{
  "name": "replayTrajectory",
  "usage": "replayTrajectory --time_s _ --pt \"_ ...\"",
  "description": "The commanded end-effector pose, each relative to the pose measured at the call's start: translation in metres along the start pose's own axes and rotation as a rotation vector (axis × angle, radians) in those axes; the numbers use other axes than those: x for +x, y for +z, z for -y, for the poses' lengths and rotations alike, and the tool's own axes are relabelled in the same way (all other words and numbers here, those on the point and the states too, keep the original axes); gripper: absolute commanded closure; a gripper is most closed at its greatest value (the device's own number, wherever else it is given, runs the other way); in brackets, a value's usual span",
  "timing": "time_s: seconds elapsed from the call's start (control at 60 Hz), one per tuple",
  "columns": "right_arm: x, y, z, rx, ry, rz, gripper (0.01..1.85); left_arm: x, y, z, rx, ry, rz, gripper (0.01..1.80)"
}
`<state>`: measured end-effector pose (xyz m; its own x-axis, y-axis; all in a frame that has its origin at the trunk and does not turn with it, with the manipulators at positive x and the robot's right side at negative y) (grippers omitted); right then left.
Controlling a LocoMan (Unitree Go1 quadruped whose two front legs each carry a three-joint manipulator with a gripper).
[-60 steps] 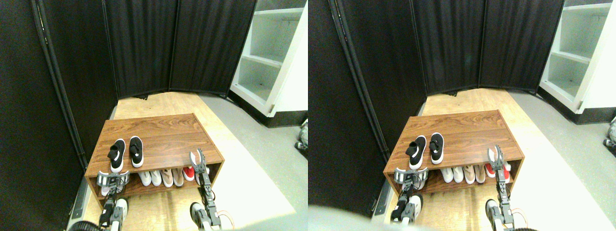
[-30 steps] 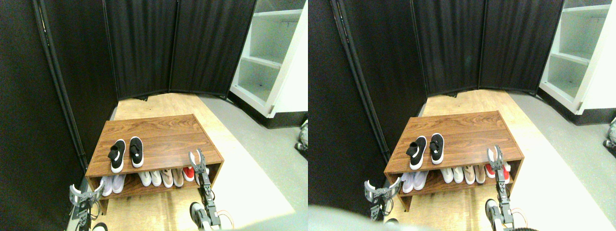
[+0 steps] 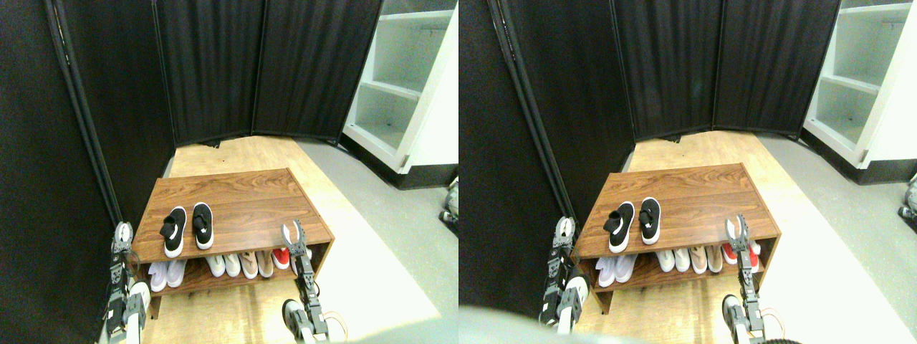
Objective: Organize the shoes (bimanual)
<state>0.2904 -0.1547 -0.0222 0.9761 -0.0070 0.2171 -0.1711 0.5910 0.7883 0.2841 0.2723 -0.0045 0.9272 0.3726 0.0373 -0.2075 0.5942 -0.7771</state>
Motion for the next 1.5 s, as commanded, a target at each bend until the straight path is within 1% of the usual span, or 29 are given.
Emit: replayTrajectory --time_s 0.017,0.05,0.1,0.15,0.2,0.233,0.283,0.333,0.367,0.383,0.433,0.467,0.5,0.567,0.667,0.717,0.767,0.783,0.8,0.817,0.867,0.933,1.017,1.1,1.25,1.367,1.433,1.5 --pt "0.000 0.000 -0.005 -0.007 0.040 0.018 1.61 0.010 -0.007 0.009 -0.002 0.007 -0.021 1.80" --pt "0.000 0.001 -0.004 -0.016 0.041 0.017 1.61 0.012 -0.012 0.011 0.009 0.035 -0.025 1.80" --pt "0.000 0.001 -0.003 -0.017 0.053 0.021 1.62 0.016 -0.017 0.011 0.047 0.024 -0.046 1.80" --pt "0.000 0.001 -0.003 -0.004 0.038 0.019 1.61 0.019 -0.022 0.012 0.076 0.041 -0.060 1.80" --pt "0.000 0.001 -0.003 -0.001 0.033 0.022 1.61 0.021 -0.025 0.013 0.082 0.041 -0.069 1.80" --pt "0.000 0.002 -0.003 -0.007 0.034 0.021 1.61 0.024 -0.029 0.011 0.092 0.040 -0.092 1.80" --pt "0.000 0.002 -0.003 -0.009 0.033 0.022 1.60 0.025 -0.032 0.011 0.085 0.053 -0.094 1.80" --pt "0.000 0.003 -0.003 -0.010 0.025 0.021 1.60 0.026 -0.038 0.009 0.089 0.077 -0.114 1.80" --pt "0.000 0.003 -0.003 -0.008 0.028 0.023 1.60 0.026 -0.039 0.008 0.091 0.079 -0.117 1.80" --pt "0.000 0.003 -0.002 -0.001 0.036 0.026 1.62 0.027 -0.043 0.005 0.110 0.077 -0.130 1.80" --pt "0.000 0.003 -0.002 -0.011 0.040 0.026 1.63 0.028 -0.047 0.003 0.144 0.081 -0.137 1.80" --pt "0.000 0.003 -0.002 0.006 0.037 0.030 1.63 0.029 -0.051 -0.001 0.157 0.098 -0.131 1.80" --pt "0.000 0.004 -0.002 0.002 0.041 0.031 1.65 0.031 -0.055 -0.004 0.166 0.096 -0.134 1.80" --pt "0.001 0.004 -0.001 -0.004 0.053 0.033 1.65 0.032 -0.060 -0.009 0.153 0.107 -0.142 1.80" --pt "0.000 0.005 -0.001 -0.002 0.042 0.032 1.66 0.032 -0.069 -0.015 0.162 0.111 -0.154 1.80" --pt "0.000 0.005 -0.001 -0.009 0.039 0.031 1.65 0.032 -0.073 -0.017 0.138 0.119 -0.167 1.80" --pt "0.000 0.005 0.000 -0.013 0.045 0.030 1.65 0.030 -0.077 -0.018 0.129 0.138 -0.161 1.80" --pt "0.000 0.005 0.000 -0.017 0.044 0.032 1.65 0.030 -0.079 -0.018 0.133 0.124 -0.169 1.80" --pt "0.000 0.005 0.000 -0.019 0.044 0.032 1.65 0.030 -0.080 -0.018 0.132 0.122 -0.171 1.80" --pt "0.000 0.005 0.001 -0.018 0.044 0.030 1.64 0.029 -0.082 -0.016 0.119 0.139 -0.168 1.80" --pt "0.000 0.005 0.001 -0.021 0.042 0.033 1.64 0.028 -0.084 -0.014 0.122 0.142 -0.169 1.80" --pt "0.000 0.005 0.001 -0.023 0.037 0.036 1.65 0.027 -0.088 -0.008 0.091 0.145 -0.187 1.80" --pt "0.001 0.005 0.002 -0.023 0.035 0.038 1.64 0.024 -0.094 0.000 0.093 0.110 -0.210 1.80" --pt "0.001 0.005 0.002 -0.010 0.033 0.035 1.63 0.022 -0.098 0.007 0.074 0.124 -0.217 1.80" --pt "0.003 0.004 0.002 -0.019 0.026 0.040 1.64 0.016 -0.105 0.021 0.037 0.110 -0.228 1.80" --pt "0.004 0.003 0.003 -0.004 0.038 0.039 1.63 0.015 -0.108 0.023 0.034 0.105 -0.240 1.80" --pt "0.006 0.003 0.003 -0.001 0.035 0.040 1.65 0.016 -0.108 0.023 0.043 0.096 -0.250 1.80" --pt "0.006 0.003 0.002 -0.007 0.022 0.036 1.64 0.016 -0.109 0.024 0.022 0.103 -0.253 1.80"
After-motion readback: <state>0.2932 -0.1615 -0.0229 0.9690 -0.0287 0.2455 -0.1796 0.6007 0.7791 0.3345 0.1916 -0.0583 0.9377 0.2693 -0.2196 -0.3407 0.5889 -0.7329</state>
